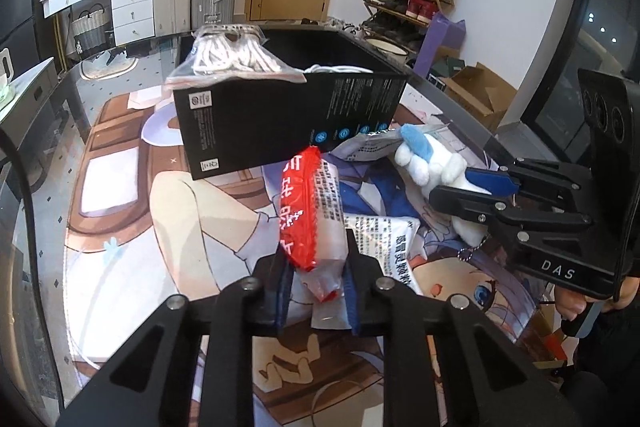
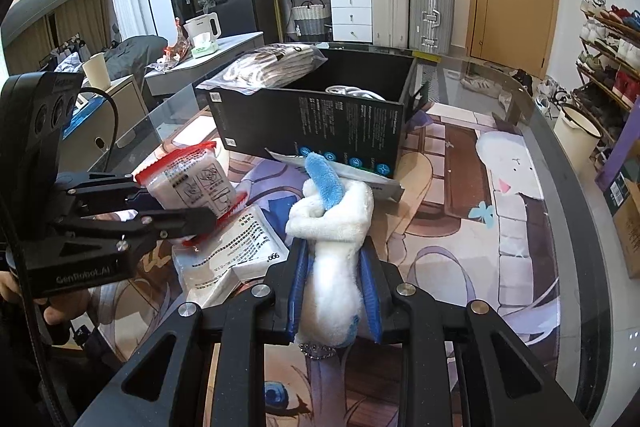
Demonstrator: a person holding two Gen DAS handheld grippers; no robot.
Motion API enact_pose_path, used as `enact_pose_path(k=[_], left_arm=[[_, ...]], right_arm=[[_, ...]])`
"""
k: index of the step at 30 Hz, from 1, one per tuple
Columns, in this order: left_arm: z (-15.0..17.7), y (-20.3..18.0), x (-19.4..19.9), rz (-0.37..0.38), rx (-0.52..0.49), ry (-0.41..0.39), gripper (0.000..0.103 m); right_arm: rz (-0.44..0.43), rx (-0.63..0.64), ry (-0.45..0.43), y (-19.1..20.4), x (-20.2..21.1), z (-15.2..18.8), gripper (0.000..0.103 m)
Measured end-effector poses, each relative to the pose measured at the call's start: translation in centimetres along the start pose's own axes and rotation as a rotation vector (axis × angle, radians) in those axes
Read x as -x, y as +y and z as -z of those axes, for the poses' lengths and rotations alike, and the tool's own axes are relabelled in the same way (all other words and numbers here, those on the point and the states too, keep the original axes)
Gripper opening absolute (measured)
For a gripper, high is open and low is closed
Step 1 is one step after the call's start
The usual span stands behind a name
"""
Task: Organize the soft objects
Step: 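Carry the white plush into the box while the left gripper carries the red-edged packet there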
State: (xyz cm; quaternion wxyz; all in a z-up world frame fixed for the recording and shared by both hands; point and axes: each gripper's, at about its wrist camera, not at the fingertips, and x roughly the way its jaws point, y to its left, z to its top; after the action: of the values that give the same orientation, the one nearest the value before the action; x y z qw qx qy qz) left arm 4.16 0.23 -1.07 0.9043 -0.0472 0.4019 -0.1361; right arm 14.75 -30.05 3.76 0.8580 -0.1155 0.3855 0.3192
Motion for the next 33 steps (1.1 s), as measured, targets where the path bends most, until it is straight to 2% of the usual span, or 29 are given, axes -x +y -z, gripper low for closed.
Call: enact_pose_path(k=[16,27,33], left_arm=[[-1.1,1.0,3.1,-0.006,0.028,-0.096,0.019],[-4.1,2.1,5.0,-0.043,0.026,-0.182,0.019],[-6.3,2.9,5.5,-0.071,0.013,-0.216,0.019]], right_arm=[[-0.029,0.017,-0.084,0.9,2.9,-1.4,0.024],[-0.026,0.028,-0.155,0.8,4.5,-4.6,0.024],[-0.035,0.023,-0.172,0.4,3.9,-6.5,0.024]])
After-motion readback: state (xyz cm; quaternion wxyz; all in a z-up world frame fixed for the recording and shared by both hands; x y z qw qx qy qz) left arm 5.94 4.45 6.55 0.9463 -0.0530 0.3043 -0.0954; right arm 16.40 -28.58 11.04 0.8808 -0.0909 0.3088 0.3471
